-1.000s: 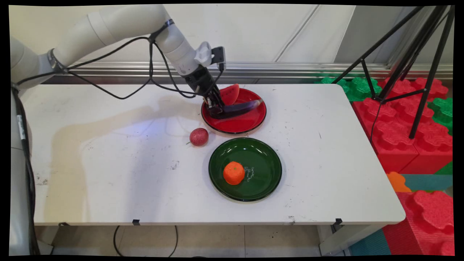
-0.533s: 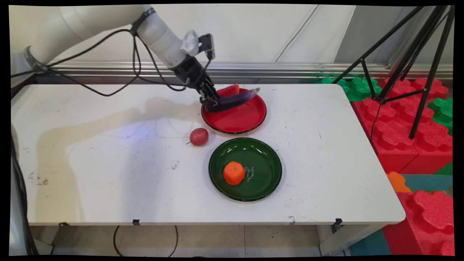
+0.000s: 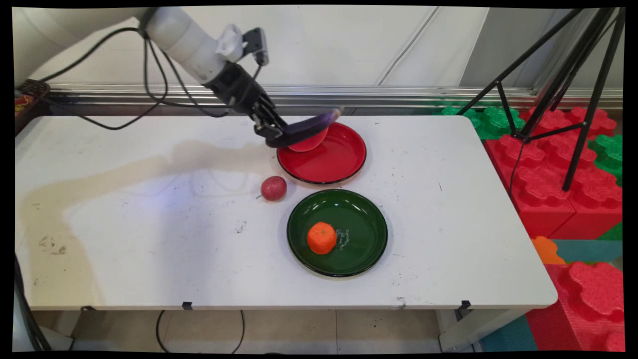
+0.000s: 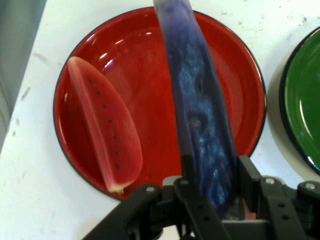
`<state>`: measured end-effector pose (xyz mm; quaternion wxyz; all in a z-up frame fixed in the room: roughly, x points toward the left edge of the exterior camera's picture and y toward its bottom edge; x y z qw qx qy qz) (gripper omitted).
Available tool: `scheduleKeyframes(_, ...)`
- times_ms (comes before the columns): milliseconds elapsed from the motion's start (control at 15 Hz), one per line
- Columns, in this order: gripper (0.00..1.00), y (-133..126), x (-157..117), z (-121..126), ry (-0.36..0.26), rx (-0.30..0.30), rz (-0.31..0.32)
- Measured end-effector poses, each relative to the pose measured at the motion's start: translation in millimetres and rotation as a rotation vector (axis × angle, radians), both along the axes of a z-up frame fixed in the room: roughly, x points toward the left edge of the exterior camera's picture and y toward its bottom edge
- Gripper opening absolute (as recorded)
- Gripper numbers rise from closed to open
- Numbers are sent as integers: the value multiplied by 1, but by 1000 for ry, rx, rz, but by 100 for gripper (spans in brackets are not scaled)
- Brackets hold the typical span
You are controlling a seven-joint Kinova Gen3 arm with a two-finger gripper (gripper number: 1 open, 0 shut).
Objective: Place the picked object on the table
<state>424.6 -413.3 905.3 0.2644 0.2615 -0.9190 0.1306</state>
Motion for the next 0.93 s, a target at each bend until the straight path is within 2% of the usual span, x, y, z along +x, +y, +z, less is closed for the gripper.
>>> scheduleKeyframes(400, 0, 44, 29, 23, 0, 4, 53)
scheduleKeyframes(933, 0, 85, 62, 23, -36, 60, 105)
